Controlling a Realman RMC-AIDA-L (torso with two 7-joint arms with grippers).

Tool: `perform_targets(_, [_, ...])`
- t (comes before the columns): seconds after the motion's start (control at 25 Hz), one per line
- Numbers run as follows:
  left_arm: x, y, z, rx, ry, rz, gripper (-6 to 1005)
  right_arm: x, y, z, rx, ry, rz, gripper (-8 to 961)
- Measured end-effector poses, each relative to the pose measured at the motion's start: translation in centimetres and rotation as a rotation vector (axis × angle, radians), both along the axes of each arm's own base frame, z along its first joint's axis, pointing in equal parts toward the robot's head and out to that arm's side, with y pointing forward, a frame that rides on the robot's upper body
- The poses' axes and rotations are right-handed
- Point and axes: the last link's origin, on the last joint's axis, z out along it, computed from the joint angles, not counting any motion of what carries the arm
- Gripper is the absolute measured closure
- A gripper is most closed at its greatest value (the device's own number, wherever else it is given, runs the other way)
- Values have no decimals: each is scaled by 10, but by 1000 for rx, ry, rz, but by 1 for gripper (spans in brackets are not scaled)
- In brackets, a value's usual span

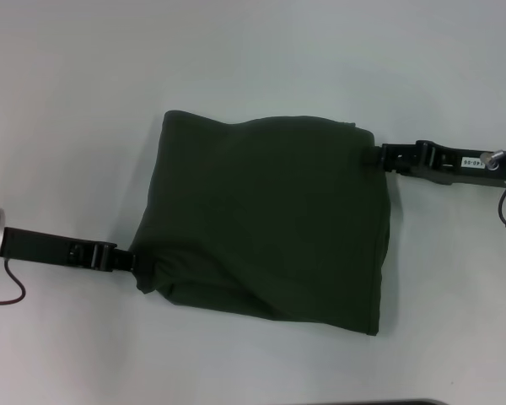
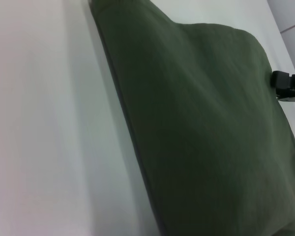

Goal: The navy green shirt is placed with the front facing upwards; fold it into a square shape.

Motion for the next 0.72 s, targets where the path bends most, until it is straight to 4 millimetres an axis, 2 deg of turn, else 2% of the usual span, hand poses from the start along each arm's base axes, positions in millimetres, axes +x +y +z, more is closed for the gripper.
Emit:
perform_targets(0.2, [0,0,0,-3,0,-2,984,4,0,4,24,10,-19,486])
perform_targets(0.4, [1,-1,-1,-6,-1,-4,984,2,2,5,30,8,-12,679])
perform_targets(0.64, [1,-1,-2,-8,-3,-9,984,-1,5,4,30,7,-4,816])
perform_targets(0.72, [1,-1,-2,-9,-2,-11,984,0,6,4,36,0,-8,827])
